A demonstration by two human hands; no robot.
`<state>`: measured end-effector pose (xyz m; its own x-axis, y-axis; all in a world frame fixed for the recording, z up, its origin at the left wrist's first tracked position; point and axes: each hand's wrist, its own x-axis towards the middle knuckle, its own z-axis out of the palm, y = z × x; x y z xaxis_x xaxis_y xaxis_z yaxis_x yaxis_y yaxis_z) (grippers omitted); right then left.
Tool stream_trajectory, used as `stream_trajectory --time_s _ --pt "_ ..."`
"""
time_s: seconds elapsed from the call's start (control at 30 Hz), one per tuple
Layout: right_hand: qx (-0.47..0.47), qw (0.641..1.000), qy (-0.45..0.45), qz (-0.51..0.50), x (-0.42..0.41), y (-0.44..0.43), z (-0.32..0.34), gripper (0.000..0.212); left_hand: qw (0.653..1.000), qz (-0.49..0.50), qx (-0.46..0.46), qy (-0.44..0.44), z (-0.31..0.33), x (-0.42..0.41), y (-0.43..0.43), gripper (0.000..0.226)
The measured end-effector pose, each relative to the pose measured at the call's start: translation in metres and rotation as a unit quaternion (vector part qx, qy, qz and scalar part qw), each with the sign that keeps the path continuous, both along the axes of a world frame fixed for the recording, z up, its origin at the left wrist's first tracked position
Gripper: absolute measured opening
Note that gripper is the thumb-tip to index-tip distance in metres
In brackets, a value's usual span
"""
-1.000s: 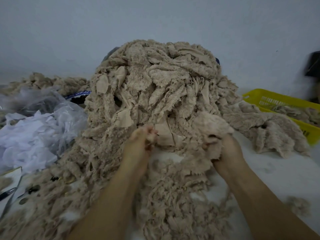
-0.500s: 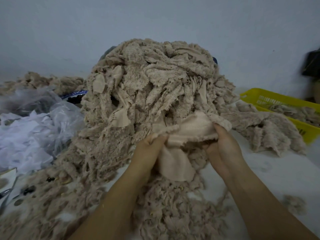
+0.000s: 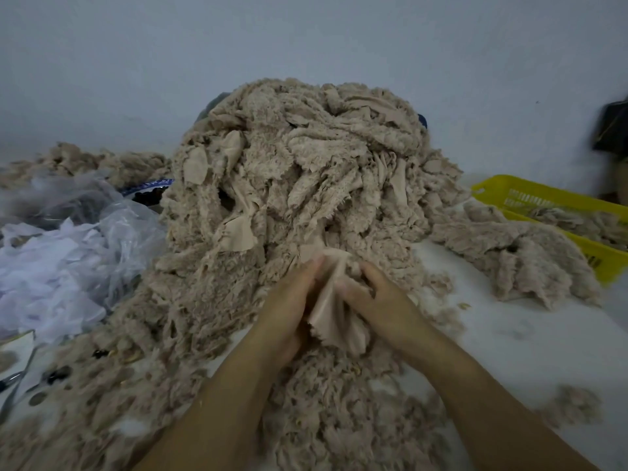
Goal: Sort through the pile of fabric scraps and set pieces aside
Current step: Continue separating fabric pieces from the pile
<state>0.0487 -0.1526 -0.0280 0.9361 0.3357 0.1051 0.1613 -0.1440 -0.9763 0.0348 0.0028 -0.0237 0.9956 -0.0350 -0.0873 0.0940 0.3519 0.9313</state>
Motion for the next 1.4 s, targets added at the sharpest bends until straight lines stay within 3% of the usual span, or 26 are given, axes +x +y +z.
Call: stream_trajectory --time_s 0.1,0.17,0.2,0.27,0.33,0.37,0.4,0.47,0.53,0.67,0.8,1.0,1.13,1.2,1.23,1.33,1.4 --pt "-0.088 0.994 -0.011 -0.069 0.006 -0.004 -0.009 0.025 0.997 -0.041 0.066 -0.022 0.003 -0.005 -0.005 0.070" --pt "-0.066 0.995 0.010 -0.068 0.011 -0.008 -0.012 0.020 0.988 -0.040 0.143 -0.037 0.006 -0.008 -0.009 0.078" --pt "-0.010 0.997 0.032 -0.067 0.014 -0.011 -0.011 0.016 0.984 -0.025 0.169 -0.042 0.005 -0.008 -0.009 0.076" --pt "0.221 0.968 0.065 -0.096 0.022 -0.026 0.001 0.015 0.977 0.023 0.203 -0.066 0.003 -0.008 -0.008 0.054" --pt "0.491 0.862 0.065 -0.104 0.030 -0.048 0.016 0.032 0.961 0.062 0.255 -0.085 0.000 -0.006 -0.004 0.039" --pt "0.562 0.813 0.081 -0.128 0.032 -0.056 0.019 0.044 0.946 0.073 0.301 -0.098 -0.002 -0.005 -0.002 0.037" --pt "0.580 0.790 0.112 -0.164 0.033 -0.060 0.018 0.053 0.925 0.081 0.354 -0.116 -0.004 -0.003 0.000 0.033" --pt "0.516 0.809 0.170 -0.222 0.033 -0.054 0.010 0.057 0.876 0.082 0.452 -0.146 -0.012 0.005 0.002 0.026" --pt "0.445 0.848 0.180 -0.223 0.032 -0.042 0.001 0.046 0.827 0.067 0.545 -0.122 -0.018 0.010 0.003 0.036" --pt "0.256 0.940 0.111 -0.197 0.027 -0.022 -0.004 0.030 0.780 0.031 0.622 -0.057 -0.020 0.010 0.010 0.049" --pt "0.096 0.979 0.050 -0.172 0.020 -0.012 -0.014 0.026 0.724 0.027 0.686 -0.064 -0.019 0.014 0.008 0.049" --pt "-0.012 0.992 0.003 -0.123 0.017 -0.008 -0.019 0.025 0.759 0.097 0.630 -0.134 -0.027 0.016 0.007 0.020" --pt "-0.038 0.991 -0.010 -0.128 0.018 -0.009 -0.021 0.024 0.782 0.143 0.575 -0.196 -0.028 0.016 0.007 0.016" --pt "-0.050 0.990 -0.017 -0.130 0.019 -0.009 -0.021 0.024 0.801 0.101 0.558 -0.190 -0.029 0.016 0.003 0.023" --pt "-0.051 0.990 -0.017 -0.128 0.020 -0.009 -0.021 0.024 0.796 0.059 0.577 -0.171 -0.031 0.017 0.000 0.031" --pt "-0.048 0.993 -0.019 -0.109 0.019 -0.010 -0.023 0.023 0.733 -0.031 0.669 -0.117 -0.037 0.018 -0.003 0.049" --pt "-0.057 0.992 -0.019 -0.107 0.019 -0.009 -0.023 0.024 0.746 -0.025 0.653 -0.126 -0.035 0.019 -0.002 0.049"
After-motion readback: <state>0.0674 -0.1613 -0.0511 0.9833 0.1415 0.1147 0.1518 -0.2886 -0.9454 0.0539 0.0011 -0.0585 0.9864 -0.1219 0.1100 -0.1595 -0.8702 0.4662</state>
